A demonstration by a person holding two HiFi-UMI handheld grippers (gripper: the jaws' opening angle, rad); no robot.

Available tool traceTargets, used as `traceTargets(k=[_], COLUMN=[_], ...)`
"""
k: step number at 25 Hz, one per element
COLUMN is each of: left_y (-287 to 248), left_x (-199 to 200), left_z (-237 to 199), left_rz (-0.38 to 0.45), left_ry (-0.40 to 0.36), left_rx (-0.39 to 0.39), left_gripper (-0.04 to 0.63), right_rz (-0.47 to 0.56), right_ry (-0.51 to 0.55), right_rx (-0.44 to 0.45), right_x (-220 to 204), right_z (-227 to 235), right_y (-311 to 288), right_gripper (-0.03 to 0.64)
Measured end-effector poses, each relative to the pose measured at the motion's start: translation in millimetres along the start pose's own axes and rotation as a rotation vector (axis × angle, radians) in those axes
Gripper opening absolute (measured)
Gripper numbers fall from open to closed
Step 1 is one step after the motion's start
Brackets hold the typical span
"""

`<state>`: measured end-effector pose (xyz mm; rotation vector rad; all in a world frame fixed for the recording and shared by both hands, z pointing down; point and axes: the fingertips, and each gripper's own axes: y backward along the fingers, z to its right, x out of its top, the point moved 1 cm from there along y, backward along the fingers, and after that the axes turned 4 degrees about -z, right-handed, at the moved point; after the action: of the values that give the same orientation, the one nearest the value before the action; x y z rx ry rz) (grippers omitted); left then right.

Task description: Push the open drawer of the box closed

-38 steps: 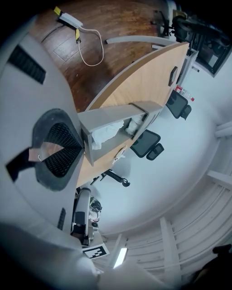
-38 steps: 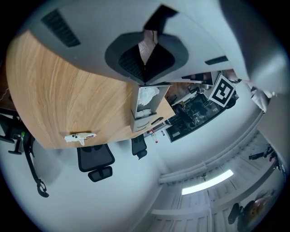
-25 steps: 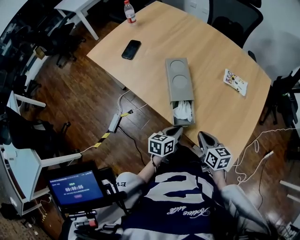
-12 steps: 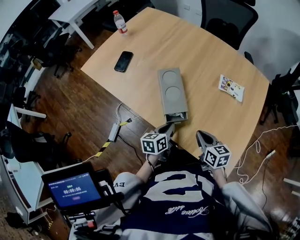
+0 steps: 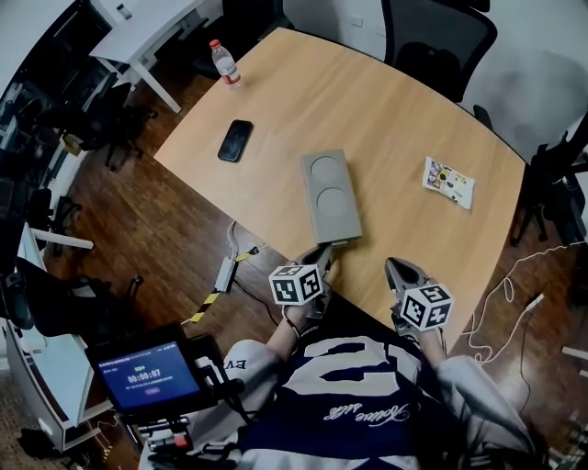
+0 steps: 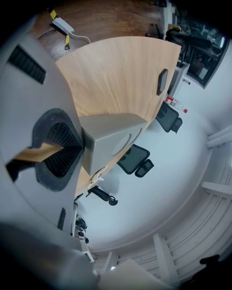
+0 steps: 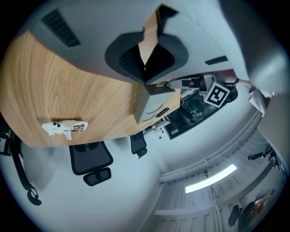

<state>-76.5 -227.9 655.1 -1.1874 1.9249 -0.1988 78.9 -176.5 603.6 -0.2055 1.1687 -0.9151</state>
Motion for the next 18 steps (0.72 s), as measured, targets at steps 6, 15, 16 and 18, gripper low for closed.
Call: traceTargets(k=[6,15,16,18], left_y=[8.3,84.1,92.7,110.7], left_x=[17.1,17.5,15.5,11.2], left_z=[4.0,55.2,59.9,67.5], left_rz=[0.033,0.098,0.109,0.136], left_ry=[-0.082,-0.339,-0.348,-0.348], left_rx=[0.0,-0.014,-0.016,-0.019], left_gripper=[0.0,0.0,0.0,0.0], right_rz=[0.003,0.064,0.07,0.079], right_ry=[0.01,0.065,0.079,0.103], right_rx=[0.033,0.137,0.147,0.164], right_x=[7.7,9.1,9.0,7.5], right_z=[-0.4,-54.1,-60.6,-72.9], right_y=[-16.3,-0.9,1.0,5.4], right_gripper=[-0.003,-0.003,-0.003,-0.003])
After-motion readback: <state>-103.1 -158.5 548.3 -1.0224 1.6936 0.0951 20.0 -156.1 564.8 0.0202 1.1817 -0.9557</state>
